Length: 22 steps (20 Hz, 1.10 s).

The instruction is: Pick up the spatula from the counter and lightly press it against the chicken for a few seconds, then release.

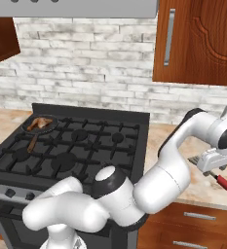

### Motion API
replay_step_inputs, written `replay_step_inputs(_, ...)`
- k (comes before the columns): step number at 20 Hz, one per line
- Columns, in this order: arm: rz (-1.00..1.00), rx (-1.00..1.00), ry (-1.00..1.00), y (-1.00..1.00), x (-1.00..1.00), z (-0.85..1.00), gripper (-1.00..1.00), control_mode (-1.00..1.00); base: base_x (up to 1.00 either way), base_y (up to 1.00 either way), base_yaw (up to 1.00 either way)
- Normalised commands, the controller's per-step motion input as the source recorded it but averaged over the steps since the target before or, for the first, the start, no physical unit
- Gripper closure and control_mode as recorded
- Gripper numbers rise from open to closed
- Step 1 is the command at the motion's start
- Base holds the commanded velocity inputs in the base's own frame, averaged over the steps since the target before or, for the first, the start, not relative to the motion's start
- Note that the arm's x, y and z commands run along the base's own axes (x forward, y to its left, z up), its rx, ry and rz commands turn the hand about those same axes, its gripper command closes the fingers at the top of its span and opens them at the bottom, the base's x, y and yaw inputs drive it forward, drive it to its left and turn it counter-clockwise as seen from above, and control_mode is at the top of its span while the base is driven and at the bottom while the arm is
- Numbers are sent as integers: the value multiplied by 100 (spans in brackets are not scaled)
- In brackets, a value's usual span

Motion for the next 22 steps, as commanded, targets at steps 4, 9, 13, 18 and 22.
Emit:
replay_step_inputs(4,0,0,0,-1,0,-27,-100,-100,0,0,0)
replay_step_inputs(9,0,0,0,-7,1,-14,-100,-100,0,0,0)
replay_step_inputs(13,1,0,-2,-8,13,-6,-100,-100,0,0,0)
replay_step_inputs(18,2,0,-1,-4,15,-5,-100,-100,0,0,0)
replay_step_inputs(22,2,0,0,-11,19,-6,-100,-100,0,0,0)
